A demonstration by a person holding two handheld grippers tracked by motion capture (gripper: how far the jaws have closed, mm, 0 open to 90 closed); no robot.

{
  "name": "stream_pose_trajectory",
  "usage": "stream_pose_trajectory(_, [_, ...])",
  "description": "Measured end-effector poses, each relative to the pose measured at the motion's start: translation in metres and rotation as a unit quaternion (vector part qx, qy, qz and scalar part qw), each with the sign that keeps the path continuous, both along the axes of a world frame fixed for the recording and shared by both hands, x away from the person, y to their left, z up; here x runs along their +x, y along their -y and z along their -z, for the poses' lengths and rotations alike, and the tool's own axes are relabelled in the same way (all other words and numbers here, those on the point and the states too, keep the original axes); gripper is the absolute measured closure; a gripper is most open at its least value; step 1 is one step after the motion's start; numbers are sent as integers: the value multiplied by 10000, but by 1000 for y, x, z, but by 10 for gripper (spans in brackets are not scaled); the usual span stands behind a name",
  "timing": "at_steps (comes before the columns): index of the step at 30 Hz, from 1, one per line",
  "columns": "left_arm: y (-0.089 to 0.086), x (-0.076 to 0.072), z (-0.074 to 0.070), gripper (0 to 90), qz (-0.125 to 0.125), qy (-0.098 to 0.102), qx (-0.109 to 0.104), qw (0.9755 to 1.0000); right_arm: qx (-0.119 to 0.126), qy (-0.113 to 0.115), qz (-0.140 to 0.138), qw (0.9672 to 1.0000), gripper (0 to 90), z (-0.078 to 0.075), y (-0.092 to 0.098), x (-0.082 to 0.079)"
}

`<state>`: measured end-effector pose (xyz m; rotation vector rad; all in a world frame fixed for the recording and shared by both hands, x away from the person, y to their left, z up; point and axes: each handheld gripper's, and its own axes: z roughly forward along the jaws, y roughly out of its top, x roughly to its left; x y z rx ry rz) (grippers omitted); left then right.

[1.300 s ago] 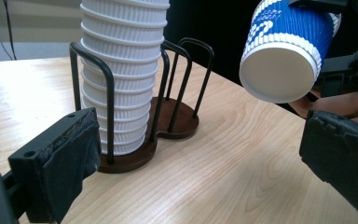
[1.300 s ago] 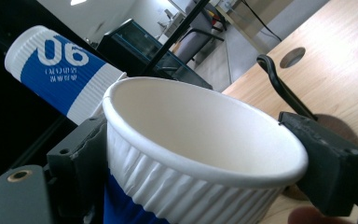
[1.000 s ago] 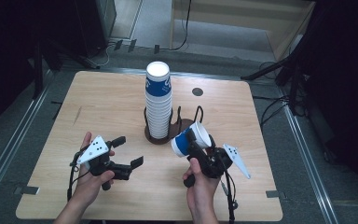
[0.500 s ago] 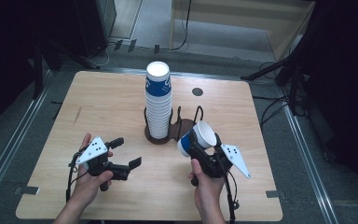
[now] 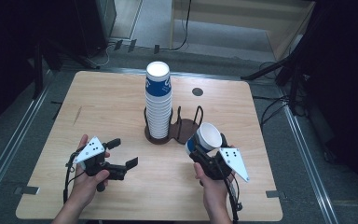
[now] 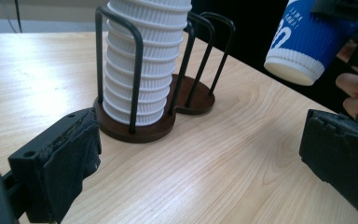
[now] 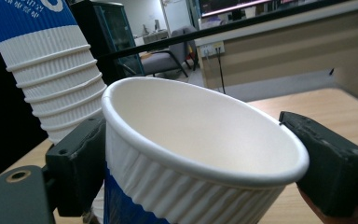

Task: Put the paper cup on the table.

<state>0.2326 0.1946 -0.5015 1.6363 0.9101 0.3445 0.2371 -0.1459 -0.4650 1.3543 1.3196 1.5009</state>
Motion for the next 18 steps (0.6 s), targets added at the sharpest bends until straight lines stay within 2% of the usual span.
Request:
stream_pose_trajectory(2, [-5,1,2,0,-34,-44,-5,10000,-135,83,48,9999,133,0,5,2])
stream_pose_trajectory(4, [-7,2,3,0,-56,-47,15,10000,-130,95,65,9998,133,-1,7,3])
stream_pose_trajectory(7, [-14,4,5,0,-160,-84,22,9998,-267,173,139,9994,132,-1,13,6])
stream_pose_trajectory(9, [-23,7,7,0,-318,-193,47,9993,-366,225,106,9990,132,0,20,10])
stream_pose_trajectory(11, [-26,8,8,0,-383,-217,36,9990,-401,207,114,9989,132,0,21,11])
stream_pose_trajectory(14, [-40,11,12,0,-582,-259,76,9979,-646,232,246,9973,131,5,29,15])
stream_pose_trajectory(18, [-51,13,15,0,-745,-283,118,9967,-732,297,280,9965,131,11,36,19])
